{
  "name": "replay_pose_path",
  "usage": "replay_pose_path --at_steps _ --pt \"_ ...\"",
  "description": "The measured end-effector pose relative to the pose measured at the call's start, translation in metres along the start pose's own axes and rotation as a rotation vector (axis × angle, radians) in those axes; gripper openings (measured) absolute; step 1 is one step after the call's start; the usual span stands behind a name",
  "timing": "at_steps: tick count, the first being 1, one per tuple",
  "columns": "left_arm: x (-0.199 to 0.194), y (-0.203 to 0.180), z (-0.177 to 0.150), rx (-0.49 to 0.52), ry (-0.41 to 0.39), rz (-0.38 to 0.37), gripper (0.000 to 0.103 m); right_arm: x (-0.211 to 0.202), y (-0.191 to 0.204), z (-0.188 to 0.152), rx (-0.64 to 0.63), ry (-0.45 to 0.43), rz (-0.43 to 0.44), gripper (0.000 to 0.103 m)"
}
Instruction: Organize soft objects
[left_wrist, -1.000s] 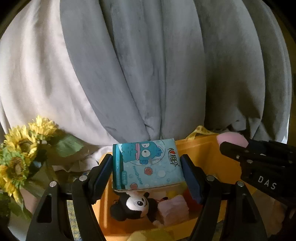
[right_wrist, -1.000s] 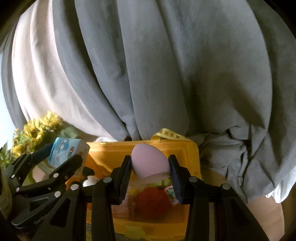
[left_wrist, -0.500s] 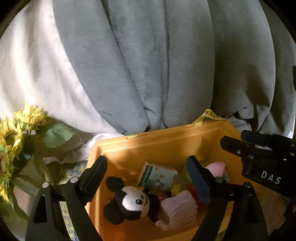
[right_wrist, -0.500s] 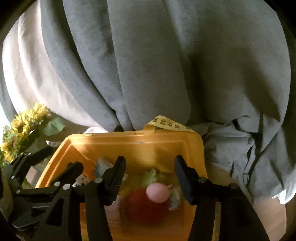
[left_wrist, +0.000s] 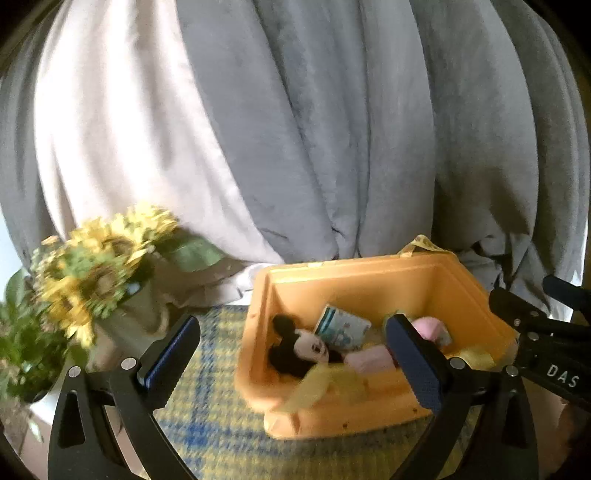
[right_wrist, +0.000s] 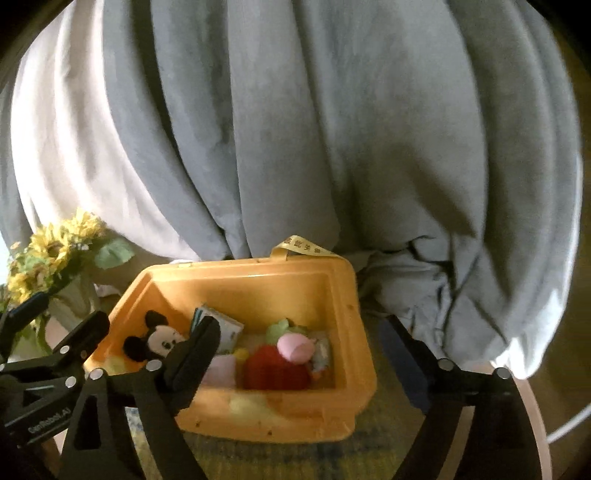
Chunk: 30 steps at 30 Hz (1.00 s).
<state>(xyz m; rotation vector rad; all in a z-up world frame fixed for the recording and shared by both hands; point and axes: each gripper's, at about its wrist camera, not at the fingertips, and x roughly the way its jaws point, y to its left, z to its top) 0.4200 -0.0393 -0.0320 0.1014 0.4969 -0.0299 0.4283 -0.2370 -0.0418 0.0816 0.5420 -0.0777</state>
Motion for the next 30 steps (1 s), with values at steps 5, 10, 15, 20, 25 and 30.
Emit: replay_pose_path --at_steps 5,10,15,20,25,30 --pt "-0.042 0.005 -0.013 -0.008 -0.015 0.017 0.102 -0.047 0.004 -0.013 -0.025 -0.034 -0.023 0.093" --pt "-0.085 0.009 -0.028 0.011 -0.051 0.023 0.102 -0.092 0.008 -0.03 -0.021 -0.062 -0.036 0.093" --pt "-0.12 0.018 -0.043 0.024 -0.064 -0.001 0.103 -0.131 0.017 -0.048 -0.017 -0.093 -0.051 0.094" --pt "-0.151 0.022 -0.055 0.027 -0.082 0.002 0.103 -0.168 0.02 -0.065 0.002 -0.127 -0.06 0.098" --pt "-0.185 0.023 -0.069 0.014 -0.099 0.028 0.103 -0.2 0.019 -0.081 -0.003 -0.142 -0.064 0.099" --pt "-0.218 0.017 -0.084 0.011 -0.099 0.069 0.103 -0.225 0.012 -0.092 -0.012 -0.152 -0.05 0.099"
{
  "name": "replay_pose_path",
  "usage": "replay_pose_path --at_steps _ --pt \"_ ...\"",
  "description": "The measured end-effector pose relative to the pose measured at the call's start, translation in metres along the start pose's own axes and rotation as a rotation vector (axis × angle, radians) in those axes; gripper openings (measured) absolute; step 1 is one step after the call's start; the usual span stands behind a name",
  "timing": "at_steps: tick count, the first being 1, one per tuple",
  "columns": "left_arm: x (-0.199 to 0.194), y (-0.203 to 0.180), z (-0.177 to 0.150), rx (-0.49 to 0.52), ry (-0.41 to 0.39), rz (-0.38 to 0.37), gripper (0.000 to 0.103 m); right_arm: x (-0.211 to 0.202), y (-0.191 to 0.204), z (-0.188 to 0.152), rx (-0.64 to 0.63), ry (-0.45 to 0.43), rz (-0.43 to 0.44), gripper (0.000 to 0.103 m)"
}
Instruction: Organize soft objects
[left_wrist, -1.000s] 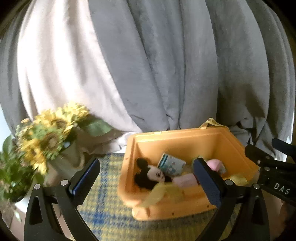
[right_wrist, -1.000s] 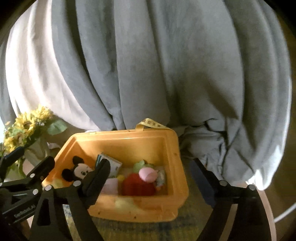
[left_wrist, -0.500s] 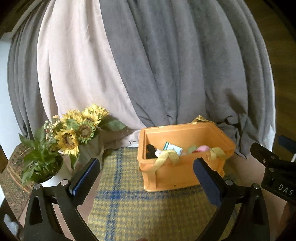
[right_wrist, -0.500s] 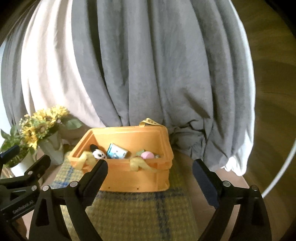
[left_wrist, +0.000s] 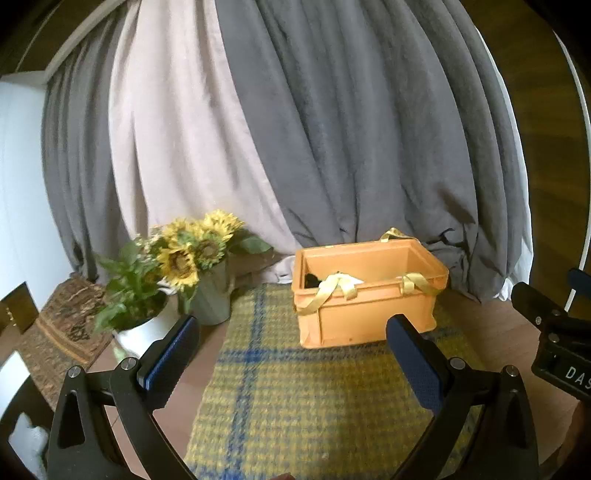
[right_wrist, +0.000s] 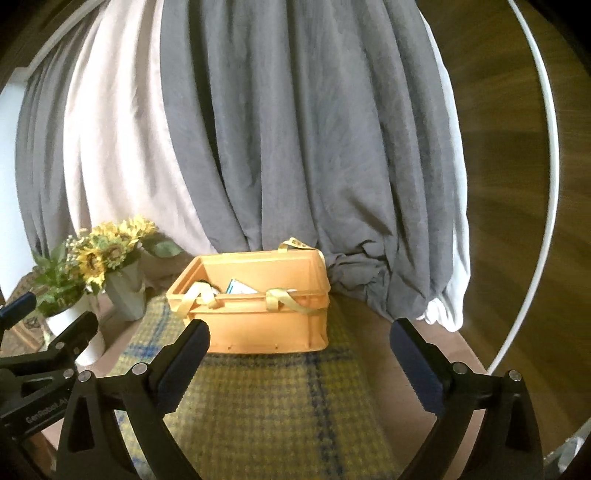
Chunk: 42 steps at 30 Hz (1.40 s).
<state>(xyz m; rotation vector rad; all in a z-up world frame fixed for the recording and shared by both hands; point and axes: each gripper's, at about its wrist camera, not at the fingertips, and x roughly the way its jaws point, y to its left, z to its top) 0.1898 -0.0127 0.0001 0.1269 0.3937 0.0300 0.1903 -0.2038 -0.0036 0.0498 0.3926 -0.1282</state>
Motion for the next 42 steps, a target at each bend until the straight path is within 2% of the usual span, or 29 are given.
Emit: replay_pose_path --at_steps 18,28,42 --pt "-0.111 -0.02 -0.04 -0.02 -0.035 -0.006 0.103 -0.1 -0.038 -0.034 0.019 -0.003 0.035 0.099" --pt "-0.139 -0.025 -0.043 -0.02 -0.06 -0.011 0.103 -0.132 -0.046 -0.042 0.018 -0.03 0.027 0.099" --pt "-0.159 -0.029 -0.043 -0.011 -0.091 -0.017 0.103 -0.155 -0.055 -0.044 0.031 -0.048 0.023 0.099"
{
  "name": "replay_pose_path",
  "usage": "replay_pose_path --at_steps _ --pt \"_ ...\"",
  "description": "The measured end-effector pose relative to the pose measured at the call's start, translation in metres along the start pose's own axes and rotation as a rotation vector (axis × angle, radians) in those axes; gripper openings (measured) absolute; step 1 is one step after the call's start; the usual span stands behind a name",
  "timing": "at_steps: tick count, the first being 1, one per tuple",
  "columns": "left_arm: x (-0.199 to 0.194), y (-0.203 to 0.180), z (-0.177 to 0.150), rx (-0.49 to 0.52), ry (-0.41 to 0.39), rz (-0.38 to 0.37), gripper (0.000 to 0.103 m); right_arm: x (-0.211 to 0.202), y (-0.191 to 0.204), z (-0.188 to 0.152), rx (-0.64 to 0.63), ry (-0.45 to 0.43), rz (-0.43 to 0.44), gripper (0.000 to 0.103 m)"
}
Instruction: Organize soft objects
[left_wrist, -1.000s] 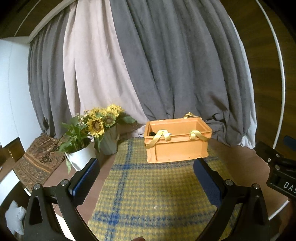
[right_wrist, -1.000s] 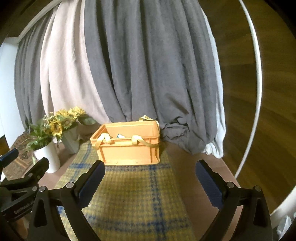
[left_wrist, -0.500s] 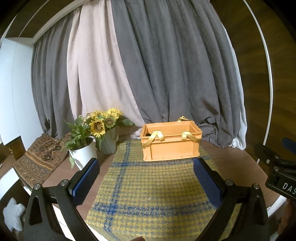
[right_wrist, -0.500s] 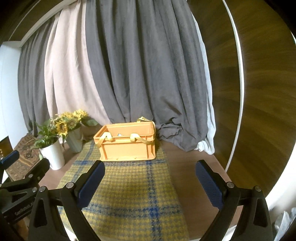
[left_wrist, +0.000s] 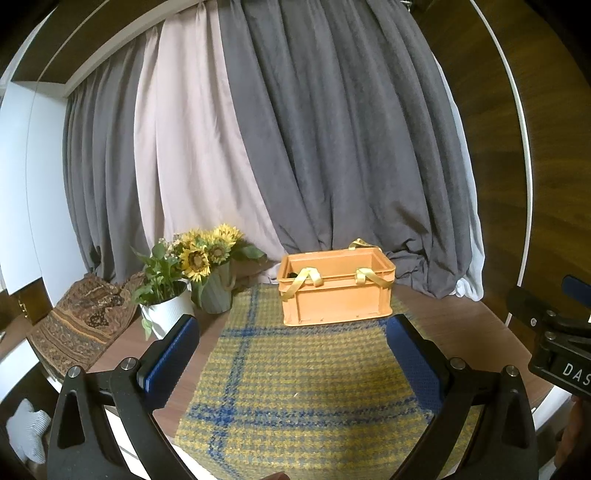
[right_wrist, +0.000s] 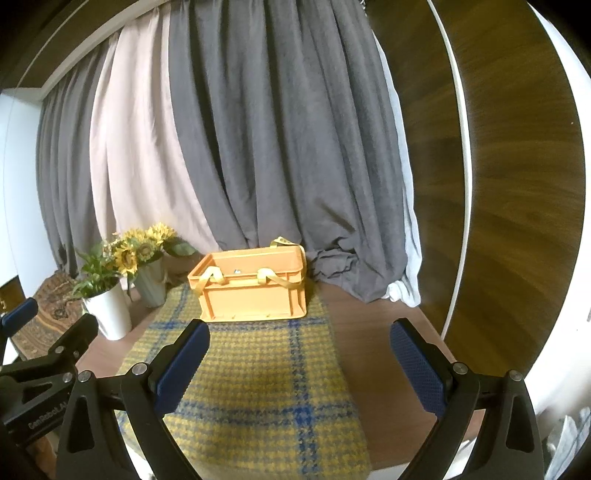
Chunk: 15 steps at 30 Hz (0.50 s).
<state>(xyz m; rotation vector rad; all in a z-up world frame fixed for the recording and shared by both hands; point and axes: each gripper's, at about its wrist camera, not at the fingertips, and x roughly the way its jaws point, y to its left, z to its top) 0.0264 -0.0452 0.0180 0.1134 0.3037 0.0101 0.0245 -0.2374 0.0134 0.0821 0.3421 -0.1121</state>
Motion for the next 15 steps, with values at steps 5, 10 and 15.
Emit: replay_pose_path --at_steps 5,10,15 --pt "-0.0053 0.0009 -0.0004 0.002 -0.007 -0.001 0.103 -0.0061 -0.0013 -0.0002 0.002 -0.009 -0.001 0.099" --pt "-0.0076 0.0009 0.0002 -0.002 -0.008 0.004 0.103 -0.0088 -0.0006 -0.0009 0.001 -0.011 0.004 0.099" --pt "-0.0074 0.0038 0.0003 -0.005 -0.005 0.002 0.103 -0.0094 -0.0011 -0.0006 -0.004 -0.012 0.009 0.099"
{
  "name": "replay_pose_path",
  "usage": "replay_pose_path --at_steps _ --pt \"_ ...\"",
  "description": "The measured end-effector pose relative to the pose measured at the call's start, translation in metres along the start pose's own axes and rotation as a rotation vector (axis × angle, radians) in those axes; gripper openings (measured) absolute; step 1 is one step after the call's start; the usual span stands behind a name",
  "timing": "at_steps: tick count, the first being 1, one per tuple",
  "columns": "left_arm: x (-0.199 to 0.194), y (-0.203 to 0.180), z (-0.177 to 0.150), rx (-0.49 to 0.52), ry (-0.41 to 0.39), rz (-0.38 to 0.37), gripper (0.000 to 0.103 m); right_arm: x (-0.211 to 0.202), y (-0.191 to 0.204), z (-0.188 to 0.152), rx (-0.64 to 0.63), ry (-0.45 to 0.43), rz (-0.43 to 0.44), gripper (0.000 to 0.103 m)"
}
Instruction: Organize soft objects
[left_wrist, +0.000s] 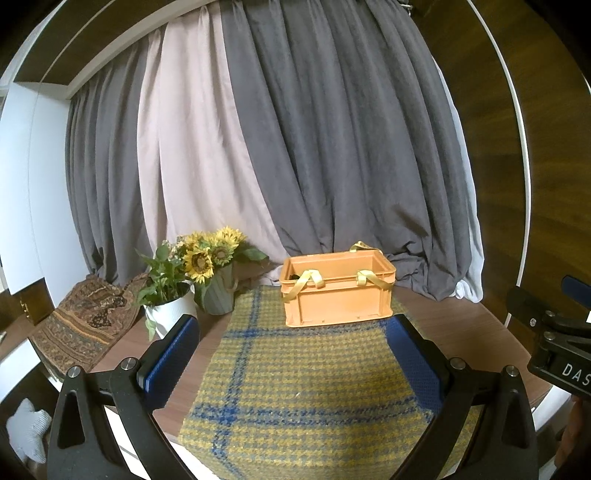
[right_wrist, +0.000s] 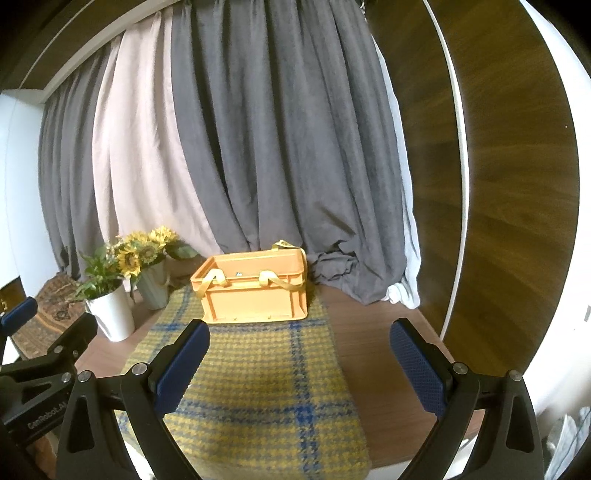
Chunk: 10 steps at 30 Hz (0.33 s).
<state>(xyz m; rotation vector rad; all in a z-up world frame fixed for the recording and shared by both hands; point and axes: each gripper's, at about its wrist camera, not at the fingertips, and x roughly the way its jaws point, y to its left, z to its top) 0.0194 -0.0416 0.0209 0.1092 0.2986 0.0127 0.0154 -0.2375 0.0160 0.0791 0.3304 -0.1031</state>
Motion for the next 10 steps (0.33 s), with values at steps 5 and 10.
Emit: replay_pose_path --at_steps 5,10 --pt "-0.0004 -0.0007 0.0009 -0.001 0.003 0.001 0.103 -0.0008 0.0023 0.0003 0.001 0.0 -0.004 0.099" --pt "-0.0006 -0.0017 0.0011 -0.004 0.003 -0.004 0.103 -0.0011 0.0018 0.0006 0.002 -0.001 -0.002 0.099"
